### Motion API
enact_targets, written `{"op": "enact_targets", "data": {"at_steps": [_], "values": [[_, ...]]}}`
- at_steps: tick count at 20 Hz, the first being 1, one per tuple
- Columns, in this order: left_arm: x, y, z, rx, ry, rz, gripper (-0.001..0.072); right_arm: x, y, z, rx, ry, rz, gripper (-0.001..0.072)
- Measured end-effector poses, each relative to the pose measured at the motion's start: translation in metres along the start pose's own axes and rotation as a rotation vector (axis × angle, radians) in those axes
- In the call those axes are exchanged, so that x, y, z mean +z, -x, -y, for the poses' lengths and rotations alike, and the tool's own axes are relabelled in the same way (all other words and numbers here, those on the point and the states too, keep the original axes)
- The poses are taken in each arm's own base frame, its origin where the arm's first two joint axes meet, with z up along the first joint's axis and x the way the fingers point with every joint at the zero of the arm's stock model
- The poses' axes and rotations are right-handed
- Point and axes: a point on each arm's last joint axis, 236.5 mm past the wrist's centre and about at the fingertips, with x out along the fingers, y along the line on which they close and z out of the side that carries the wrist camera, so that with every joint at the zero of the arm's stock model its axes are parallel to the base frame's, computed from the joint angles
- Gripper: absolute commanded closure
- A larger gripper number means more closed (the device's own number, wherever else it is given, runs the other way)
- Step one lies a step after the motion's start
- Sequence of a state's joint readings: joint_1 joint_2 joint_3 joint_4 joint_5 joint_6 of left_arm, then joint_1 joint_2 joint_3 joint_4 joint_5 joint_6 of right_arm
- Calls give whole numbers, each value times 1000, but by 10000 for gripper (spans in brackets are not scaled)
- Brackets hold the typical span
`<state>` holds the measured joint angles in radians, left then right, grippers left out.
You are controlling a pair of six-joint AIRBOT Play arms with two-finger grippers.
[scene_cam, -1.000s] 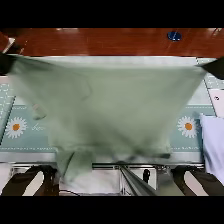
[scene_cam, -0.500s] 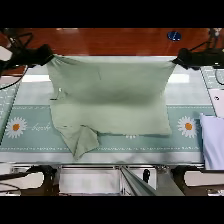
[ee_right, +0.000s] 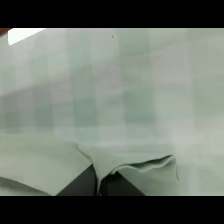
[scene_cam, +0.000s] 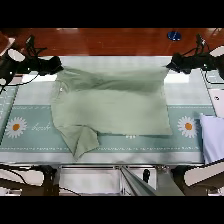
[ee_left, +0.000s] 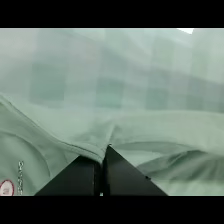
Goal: Fold the shirts.
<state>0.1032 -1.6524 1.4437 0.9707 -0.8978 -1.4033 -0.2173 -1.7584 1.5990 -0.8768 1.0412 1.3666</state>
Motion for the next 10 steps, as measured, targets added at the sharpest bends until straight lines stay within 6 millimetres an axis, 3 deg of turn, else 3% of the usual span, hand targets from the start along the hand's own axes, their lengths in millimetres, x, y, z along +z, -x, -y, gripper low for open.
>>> {"op": "enact_targets", "data": {"at_steps": [6,10], "values": [[-85,7,-39,96,-149,-348,685,-74,3,29,-76,30,-284,689],[-117,7,-49,118,-163,-459,686,-104,1,46,-130,-26,-376,688]]}}
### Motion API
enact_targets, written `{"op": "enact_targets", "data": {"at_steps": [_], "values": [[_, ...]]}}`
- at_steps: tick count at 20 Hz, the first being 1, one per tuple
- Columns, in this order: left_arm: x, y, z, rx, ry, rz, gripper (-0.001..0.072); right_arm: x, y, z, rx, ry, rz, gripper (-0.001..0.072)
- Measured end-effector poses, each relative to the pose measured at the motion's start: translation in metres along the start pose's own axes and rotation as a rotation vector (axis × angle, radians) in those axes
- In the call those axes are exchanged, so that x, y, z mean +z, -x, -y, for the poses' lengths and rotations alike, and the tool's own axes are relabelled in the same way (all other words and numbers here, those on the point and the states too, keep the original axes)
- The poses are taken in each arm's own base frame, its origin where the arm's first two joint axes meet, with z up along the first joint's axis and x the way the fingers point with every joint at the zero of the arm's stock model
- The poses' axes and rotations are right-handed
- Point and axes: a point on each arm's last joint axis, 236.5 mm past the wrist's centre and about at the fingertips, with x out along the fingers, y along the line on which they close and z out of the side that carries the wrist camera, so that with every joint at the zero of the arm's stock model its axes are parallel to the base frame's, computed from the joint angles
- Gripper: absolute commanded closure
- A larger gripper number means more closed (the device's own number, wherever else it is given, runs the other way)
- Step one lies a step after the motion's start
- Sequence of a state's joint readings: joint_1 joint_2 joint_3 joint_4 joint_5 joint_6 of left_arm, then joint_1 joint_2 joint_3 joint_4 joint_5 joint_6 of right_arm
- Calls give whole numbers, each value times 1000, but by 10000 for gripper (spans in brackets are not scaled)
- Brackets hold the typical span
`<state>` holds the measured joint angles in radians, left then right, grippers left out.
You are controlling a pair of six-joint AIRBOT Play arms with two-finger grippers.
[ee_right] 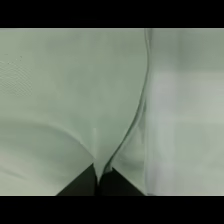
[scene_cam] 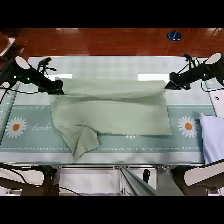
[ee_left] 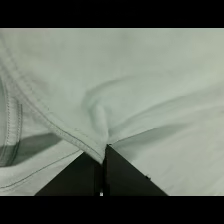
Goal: Fold the shirts.
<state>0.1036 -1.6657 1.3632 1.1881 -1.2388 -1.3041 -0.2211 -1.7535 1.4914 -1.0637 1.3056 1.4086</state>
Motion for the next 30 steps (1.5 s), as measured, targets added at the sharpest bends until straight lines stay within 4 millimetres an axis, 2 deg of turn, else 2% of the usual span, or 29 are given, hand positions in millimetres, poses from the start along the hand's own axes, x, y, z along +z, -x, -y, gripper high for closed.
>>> {"op": "enact_targets", "data": {"at_steps": [2,3,4,5,9,11,13,15,16,18,20,23,26,30], "values": [[-6,-3,-2,7,-5,-24,685,-7,-3,6,-19,-16,-24,688],[-9,-4,-1,6,-8,-36,673,-8,-4,8,-28,-21,-30,663],[-10,-5,-1,8,-10,-38,523,-9,-4,9,-33,-24,-32,477],[-10,-6,-1,11,-13,-42,189,-10,-5,10,-38,-27,-34,299],[-13,-5,2,14,22,-50,198,-13,-6,9,-47,-29,-44,304],[-17,4,1,13,41,-55,198,-19,3,10,-66,-21,-57,304],[-29,16,-8,19,68,-55,198,-30,20,23,-123,-16,-60,304],[-57,26,-27,22,140,-66,198,-50,36,39,-176,-47,-46,304],[-78,27,-38,21,188,-80,198,-63,42,48,-198,-71,-31,305],[-119,25,-47,-28,281,-88,198,-89,45,56,-195,-123,33,304],[-155,17,-43,-101,360,-86,199,-117,41,51,-149,-166,92,305],[-192,1,-30,-176,434,-90,199,-148,31,36,-67,-201,162,305],[-205,-12,-3,-267,466,-93,199,-162,27,26,-17,-218,196,305],[-217,-29,30,-325,439,-130,201,-169,25,17,25,-231,206,305]]}}
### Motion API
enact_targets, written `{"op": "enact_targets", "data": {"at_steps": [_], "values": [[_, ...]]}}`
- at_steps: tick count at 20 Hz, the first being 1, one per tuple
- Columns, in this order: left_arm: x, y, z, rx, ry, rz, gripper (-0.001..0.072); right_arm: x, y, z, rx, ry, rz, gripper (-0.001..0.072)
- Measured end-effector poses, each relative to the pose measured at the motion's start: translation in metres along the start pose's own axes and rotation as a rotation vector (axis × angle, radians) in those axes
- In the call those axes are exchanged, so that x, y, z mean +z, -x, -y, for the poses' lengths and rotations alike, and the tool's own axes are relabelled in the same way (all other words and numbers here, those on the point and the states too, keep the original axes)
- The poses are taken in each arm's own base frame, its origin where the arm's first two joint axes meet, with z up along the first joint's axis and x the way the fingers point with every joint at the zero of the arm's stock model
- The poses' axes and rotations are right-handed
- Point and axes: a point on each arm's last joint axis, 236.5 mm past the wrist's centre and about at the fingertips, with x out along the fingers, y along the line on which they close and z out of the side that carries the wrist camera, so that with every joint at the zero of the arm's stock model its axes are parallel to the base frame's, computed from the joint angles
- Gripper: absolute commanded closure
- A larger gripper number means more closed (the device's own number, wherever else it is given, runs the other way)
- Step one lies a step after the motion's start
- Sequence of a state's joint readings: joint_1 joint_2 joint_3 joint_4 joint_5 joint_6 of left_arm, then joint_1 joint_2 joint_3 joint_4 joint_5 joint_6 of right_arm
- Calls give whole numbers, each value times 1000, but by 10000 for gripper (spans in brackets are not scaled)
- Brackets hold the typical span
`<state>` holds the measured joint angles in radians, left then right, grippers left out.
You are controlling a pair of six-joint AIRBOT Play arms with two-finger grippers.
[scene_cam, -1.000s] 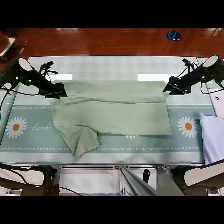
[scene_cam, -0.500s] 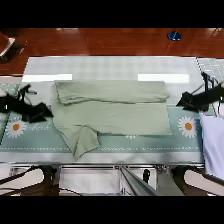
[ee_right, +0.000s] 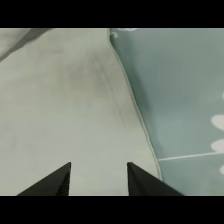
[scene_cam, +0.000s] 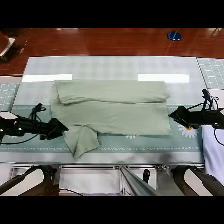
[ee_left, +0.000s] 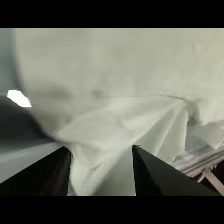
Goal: Fold the shirts.
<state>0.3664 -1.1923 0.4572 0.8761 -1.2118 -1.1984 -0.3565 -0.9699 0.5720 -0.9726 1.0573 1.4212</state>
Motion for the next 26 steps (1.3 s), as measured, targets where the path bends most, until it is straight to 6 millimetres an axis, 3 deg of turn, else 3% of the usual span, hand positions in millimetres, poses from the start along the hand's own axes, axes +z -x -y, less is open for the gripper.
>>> {"op": "enact_targets", "data": {"at_steps": [2,3,4,8,11,14,17,24,25,26], "values": [[-12,-14,9,-3,-15,-35,219,-1,0,-2,10,-4,4,305],[-16,-20,12,1,-15,-47,420,0,0,-2,15,-10,10,305],[-17,-25,11,18,-16,-45,694,1,1,-1,15,-19,16,305],[-10,-32,17,31,-26,-4,685,-2,12,35,-55,-105,3,305],[-4,-33,20,28,-29,27,685,-31,17,68,-143,-153,-101,305],[-1,-33,21,28,-32,41,685,-63,12,80,-161,-185,-199,305],[1,-33,21,27,-31,51,685,-76,4,75,-120,-210,-230,306],[2,-33,21,28,-32,55,685,-68,-30,38,35,-234,-239,310],[2,-33,21,28,-32,55,685,-63,-35,31,50,-230,-230,366],[2,-33,21,28,-32,55,685,-58,-41,27,54,-219,-219,532]]}}
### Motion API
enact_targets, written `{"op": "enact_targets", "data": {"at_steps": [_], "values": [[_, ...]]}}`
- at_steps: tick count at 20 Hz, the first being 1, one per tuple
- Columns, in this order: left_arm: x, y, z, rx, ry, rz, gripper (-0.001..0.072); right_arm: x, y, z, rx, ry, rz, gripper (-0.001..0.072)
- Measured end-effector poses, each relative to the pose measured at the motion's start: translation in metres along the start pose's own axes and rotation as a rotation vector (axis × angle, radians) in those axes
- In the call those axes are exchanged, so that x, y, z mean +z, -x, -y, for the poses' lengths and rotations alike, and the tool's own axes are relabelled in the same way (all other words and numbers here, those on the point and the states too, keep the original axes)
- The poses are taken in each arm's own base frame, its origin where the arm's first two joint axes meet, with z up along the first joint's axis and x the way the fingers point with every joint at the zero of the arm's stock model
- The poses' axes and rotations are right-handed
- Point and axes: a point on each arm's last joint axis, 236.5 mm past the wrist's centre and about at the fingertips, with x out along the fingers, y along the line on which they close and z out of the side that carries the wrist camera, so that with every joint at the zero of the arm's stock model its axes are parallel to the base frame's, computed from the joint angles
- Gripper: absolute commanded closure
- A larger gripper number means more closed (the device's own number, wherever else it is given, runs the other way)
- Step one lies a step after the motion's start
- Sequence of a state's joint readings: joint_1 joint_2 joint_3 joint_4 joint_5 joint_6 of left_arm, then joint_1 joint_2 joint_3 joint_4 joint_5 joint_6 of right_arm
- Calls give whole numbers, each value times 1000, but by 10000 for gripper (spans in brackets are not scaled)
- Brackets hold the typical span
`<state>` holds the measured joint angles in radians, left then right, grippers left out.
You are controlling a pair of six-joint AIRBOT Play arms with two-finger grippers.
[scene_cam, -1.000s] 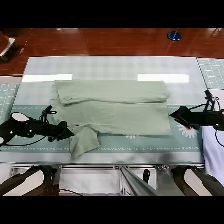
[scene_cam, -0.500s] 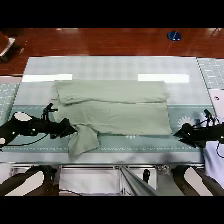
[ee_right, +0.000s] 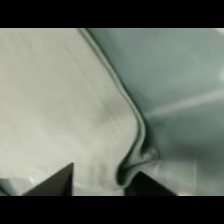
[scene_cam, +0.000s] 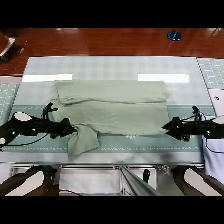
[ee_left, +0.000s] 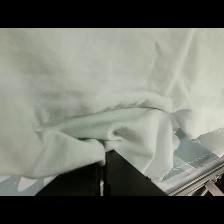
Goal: Fold the shirts.
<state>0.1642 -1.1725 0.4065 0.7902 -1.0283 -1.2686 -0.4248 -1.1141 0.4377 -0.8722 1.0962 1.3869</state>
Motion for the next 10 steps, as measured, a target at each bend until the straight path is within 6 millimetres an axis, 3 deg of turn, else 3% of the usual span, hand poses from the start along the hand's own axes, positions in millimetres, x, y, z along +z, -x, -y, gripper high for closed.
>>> {"op": "enact_targets", "data": {"at_steps": [1,3,6,10], "values": [[1,0,0,0,-1,1,685,7,-3,-3,-7,21,16,688],[7,4,1,3,-11,14,685,17,-5,-18,-6,95,31,689],[35,25,4,17,-54,80,686,31,6,-50,21,208,45,689],[85,69,42,-43,-83,196,686,66,33,-87,28,308,118,689]]}}
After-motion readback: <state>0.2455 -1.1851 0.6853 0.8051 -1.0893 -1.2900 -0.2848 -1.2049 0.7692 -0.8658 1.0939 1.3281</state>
